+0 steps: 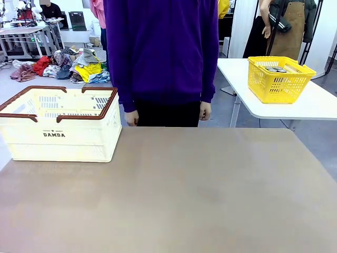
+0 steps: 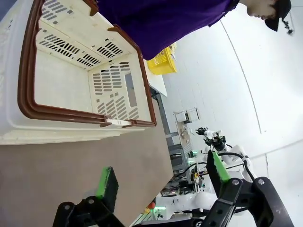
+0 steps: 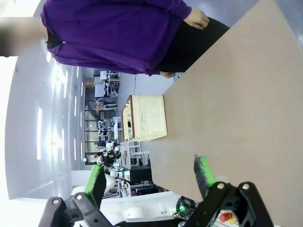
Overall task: Place the drinks into the Shopping basket.
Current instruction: Pick up one drink and place it into the Shopping basket.
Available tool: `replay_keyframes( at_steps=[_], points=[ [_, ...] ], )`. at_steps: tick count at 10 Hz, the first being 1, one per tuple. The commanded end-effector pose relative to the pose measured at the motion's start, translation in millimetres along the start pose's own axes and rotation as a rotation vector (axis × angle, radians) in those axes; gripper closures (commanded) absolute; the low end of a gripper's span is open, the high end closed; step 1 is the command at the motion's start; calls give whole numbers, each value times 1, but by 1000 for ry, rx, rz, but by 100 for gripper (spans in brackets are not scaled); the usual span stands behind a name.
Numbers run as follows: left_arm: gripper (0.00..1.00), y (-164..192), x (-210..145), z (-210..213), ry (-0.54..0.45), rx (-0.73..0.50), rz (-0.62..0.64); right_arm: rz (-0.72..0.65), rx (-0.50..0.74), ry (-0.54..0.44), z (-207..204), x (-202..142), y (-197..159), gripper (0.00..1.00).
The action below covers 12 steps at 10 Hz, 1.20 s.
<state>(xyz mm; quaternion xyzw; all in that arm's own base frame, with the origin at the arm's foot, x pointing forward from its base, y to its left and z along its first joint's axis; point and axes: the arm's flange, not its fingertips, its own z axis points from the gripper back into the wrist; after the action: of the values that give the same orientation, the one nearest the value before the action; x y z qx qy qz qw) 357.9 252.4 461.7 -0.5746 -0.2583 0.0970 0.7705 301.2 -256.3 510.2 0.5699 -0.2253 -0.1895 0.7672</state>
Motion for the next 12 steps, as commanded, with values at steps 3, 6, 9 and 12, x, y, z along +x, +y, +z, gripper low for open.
replay_keyframes(
  at_steps=[3,6,9,12],
  points=[
    [0,-2,-2,4,7,7,-1,18,13,0,1,1,0,0],
    [0,-2,-2,4,7,7,-1,18,13,0,1,1,0,0],
    [0,-2,-2,4,7,7,-1,18,13,0,1,1,0,0],
    [0,-2,-2,4,7,7,-1,18,13,0,1,1,0,0]
  ],
)
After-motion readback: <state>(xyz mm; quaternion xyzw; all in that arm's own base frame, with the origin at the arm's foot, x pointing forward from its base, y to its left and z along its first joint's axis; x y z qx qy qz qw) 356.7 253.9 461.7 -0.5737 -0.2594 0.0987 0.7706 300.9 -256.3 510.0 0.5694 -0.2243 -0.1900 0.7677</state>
